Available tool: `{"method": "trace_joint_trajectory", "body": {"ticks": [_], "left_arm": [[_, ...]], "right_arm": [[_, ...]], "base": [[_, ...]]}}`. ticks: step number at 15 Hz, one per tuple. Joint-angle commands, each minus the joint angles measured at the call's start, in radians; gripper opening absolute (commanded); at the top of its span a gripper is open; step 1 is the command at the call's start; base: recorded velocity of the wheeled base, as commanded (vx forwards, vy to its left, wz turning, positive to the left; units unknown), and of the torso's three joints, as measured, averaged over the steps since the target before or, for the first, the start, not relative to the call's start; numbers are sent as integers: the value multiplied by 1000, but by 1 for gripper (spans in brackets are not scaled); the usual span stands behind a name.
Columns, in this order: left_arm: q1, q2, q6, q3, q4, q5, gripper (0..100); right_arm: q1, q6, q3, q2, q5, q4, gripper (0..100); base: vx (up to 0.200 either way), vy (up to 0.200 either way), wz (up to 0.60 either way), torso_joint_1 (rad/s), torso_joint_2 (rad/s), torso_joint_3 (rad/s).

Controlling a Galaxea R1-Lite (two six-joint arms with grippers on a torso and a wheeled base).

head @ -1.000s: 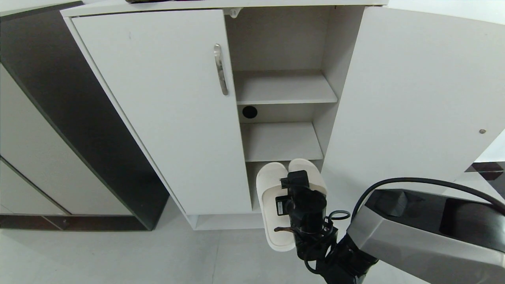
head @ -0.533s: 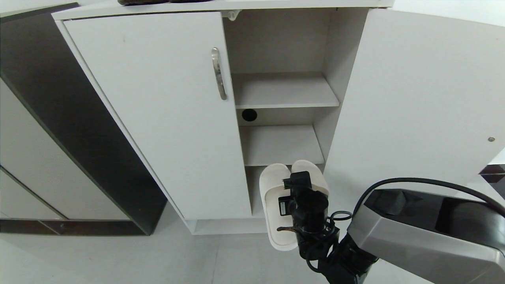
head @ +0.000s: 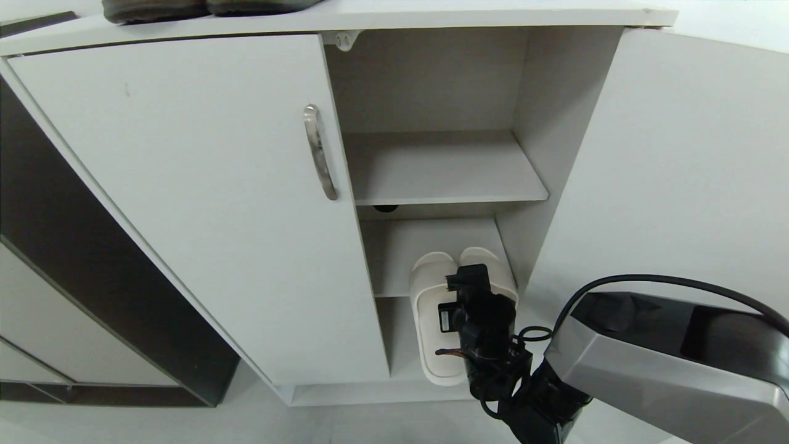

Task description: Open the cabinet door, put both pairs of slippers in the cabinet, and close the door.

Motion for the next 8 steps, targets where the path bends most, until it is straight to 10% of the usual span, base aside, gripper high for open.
{"method": "trace_joint_trajectory", "body": {"ticks": [1, 8], "left_arm": [[-1, 1, -1, 0, 0, 0, 0], [1, 1, 1, 0, 0, 0, 0]], "right_arm": [[-14, 0, -1, 2, 1, -1, 0], [-50, -2, -137, 39, 1, 50, 0]], "base": [[0, 0, 0, 0, 0, 0], [0, 0, 0, 0, 0, 0]]}}
